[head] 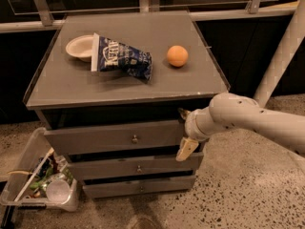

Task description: Open top drawer

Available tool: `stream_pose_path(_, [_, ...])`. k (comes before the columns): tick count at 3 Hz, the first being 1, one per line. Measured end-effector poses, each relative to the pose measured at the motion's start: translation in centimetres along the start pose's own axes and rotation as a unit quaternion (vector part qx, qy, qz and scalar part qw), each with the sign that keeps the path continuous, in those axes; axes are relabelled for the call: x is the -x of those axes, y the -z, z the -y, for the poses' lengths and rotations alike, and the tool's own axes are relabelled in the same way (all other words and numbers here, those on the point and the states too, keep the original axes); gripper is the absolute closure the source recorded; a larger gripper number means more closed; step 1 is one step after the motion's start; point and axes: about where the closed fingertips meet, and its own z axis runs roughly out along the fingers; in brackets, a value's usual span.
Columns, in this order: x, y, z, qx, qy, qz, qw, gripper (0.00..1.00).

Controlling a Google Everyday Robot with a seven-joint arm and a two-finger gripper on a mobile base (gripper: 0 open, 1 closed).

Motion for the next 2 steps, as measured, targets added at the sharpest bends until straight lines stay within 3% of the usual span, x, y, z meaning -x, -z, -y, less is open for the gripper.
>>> stream_pose_path(1, [-0.02,-0.07,0.08,-0.001,0.001,0.0,1.0,0.0])
stream_pose_path(2, [-0.01,-0.07,0.08,-0.001,0.001,0.0,1.0,0.18])
